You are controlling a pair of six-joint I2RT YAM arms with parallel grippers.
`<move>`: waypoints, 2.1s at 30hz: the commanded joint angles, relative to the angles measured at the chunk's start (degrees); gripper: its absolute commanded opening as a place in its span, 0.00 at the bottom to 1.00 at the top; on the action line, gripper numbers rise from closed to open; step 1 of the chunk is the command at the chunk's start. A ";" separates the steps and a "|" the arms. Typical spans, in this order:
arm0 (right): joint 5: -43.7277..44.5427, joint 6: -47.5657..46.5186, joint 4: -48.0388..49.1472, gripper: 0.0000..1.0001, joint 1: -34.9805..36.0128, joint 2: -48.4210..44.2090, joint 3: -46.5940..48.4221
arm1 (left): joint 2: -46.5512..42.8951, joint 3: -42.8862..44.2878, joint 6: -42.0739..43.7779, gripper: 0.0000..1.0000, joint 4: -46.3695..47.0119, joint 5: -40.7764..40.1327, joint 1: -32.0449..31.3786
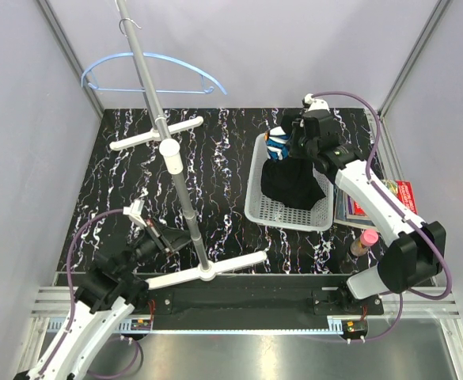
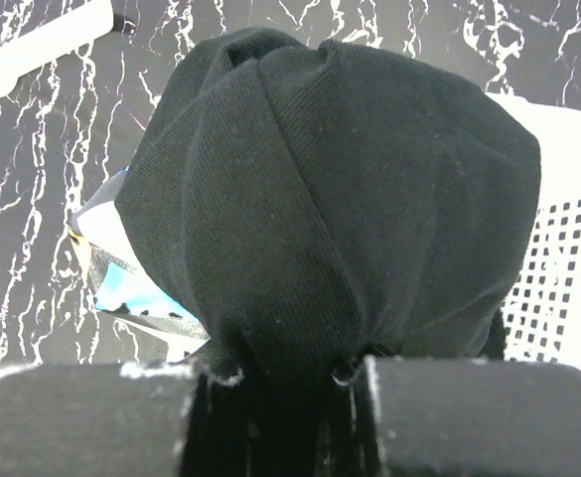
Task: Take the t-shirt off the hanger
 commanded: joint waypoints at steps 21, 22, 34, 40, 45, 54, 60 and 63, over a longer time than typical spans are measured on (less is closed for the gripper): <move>-7.94 10.35 -5.86 0.57 -1.60 8.52 -6.29 | 23.32 22.11 15.86 0.48 -5.29 -18.28 -0.17; -8.03 9.47 -9.09 0.71 -1.69 8.08 -5.68 | 25.00 22.74 17.53 0.49 -5.20 -18.18 -0.17; -7.66 13.32 -20.20 1.00 -1.25 -19.83 -11.28 | 27.74 14.49 21.67 0.83 5.08 -9.85 -0.17; -30.78 21.83 -10.04 1.00 -0.99 -38.45 -27.53 | 24.33 10.27 20.81 0.95 5.61 -4.56 -0.17; -31.15 27.65 0.53 1.00 -0.99 -55.35 -40.36 | 12.05 2.64 16.41 0.98 6.49 -5.17 -0.17; -30.00 33.37 2.13 1.00 -0.99 -71.71 -47.41 | 6.13 -0.63 12.80 0.99 6.14 -3.16 -0.17; -31.57 35.56 5.10 1.00 -0.99 -75.42 -53.65 | 2.97 -2.91 10.52 0.99 7.45 -2.98 -0.17; -33.42 36.62 8.44 1.00 -0.99 -75.24 -55.67 | -0.02 -7.48 6.83 0.99 13.16 -0.53 -0.17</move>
